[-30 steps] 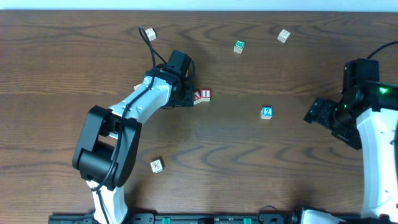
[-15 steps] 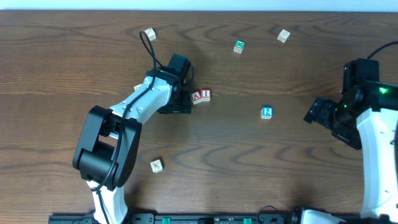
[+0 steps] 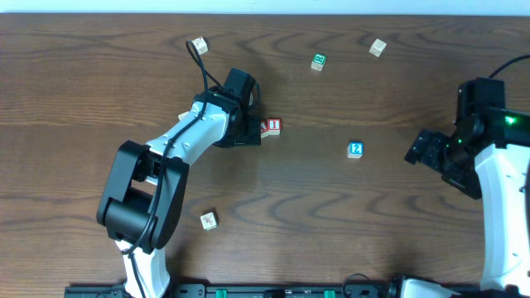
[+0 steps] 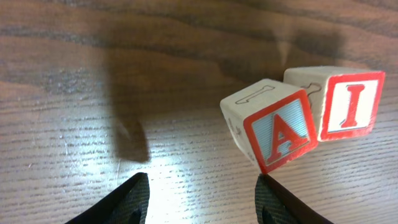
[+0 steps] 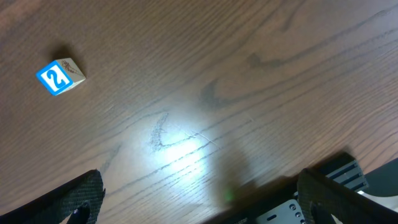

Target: Spell out Ai2

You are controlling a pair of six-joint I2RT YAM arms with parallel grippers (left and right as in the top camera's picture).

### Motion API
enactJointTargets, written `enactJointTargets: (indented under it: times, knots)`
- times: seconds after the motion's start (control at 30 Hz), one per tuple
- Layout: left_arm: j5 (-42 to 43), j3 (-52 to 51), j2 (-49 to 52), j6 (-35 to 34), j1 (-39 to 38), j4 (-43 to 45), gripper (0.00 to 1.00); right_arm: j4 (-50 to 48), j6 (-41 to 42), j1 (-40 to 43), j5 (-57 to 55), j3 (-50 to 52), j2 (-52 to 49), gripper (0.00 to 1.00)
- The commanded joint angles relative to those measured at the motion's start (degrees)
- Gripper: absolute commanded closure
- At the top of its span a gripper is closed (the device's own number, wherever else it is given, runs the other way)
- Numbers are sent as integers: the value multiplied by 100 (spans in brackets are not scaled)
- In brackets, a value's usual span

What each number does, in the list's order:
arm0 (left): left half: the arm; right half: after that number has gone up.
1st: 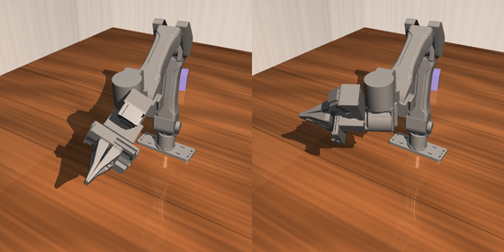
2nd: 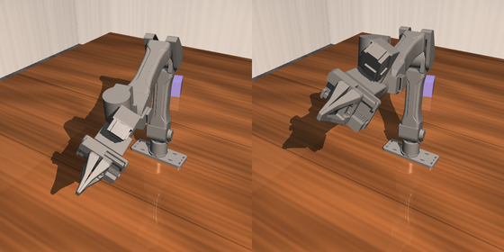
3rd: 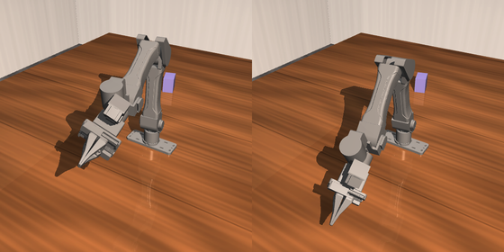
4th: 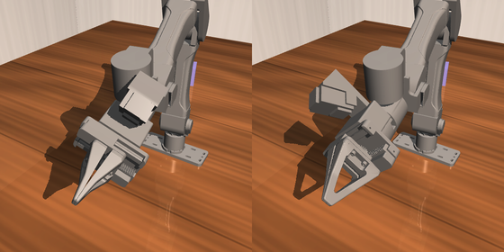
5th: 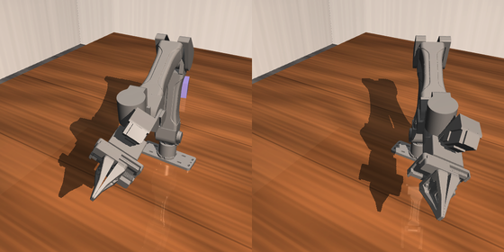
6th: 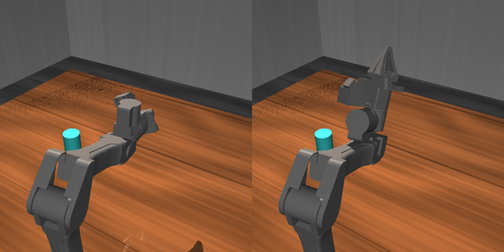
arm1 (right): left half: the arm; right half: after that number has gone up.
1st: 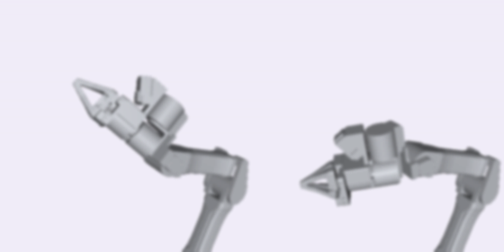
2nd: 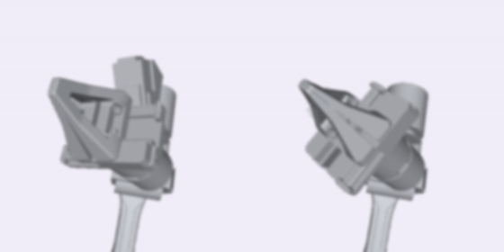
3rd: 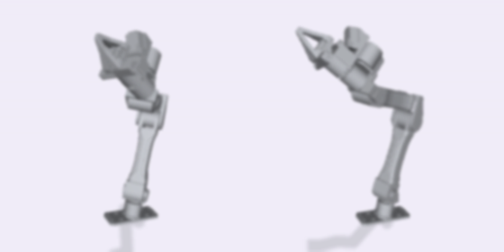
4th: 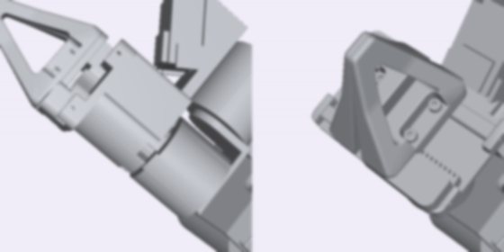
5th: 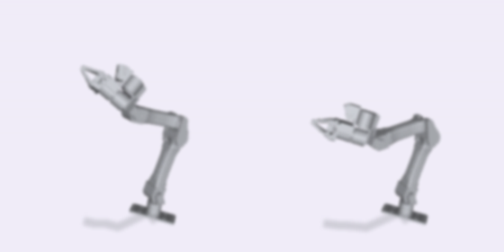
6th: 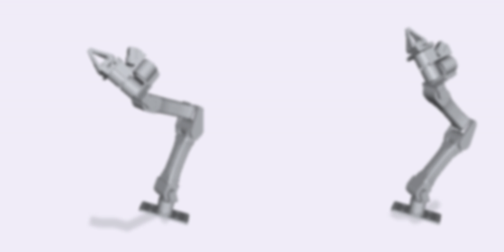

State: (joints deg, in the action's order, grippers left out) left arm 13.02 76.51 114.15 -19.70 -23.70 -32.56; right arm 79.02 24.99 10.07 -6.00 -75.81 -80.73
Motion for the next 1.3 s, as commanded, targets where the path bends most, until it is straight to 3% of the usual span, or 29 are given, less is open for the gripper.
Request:
enactJointTargets:
  times: [0.0, 0.83, 1.07, 1.27]
  knots:
    - [13, -17, 107, -68, -7, 81, 44, 4, 26, 37, -20, -59, 11, 1]
    - [-291, -17, 107, -22, -7, 138, 44, 9, 26, 37, -17, -59, 11, 1]
    - [-459, -31, 107, 52, -63, -315, 45, -9, 28, 37, -17, -59, 11, 1]
    - [-393, -31, 107, 61, -118, -13, 45, -42, 68, 37, -20, -59, 11, 1]
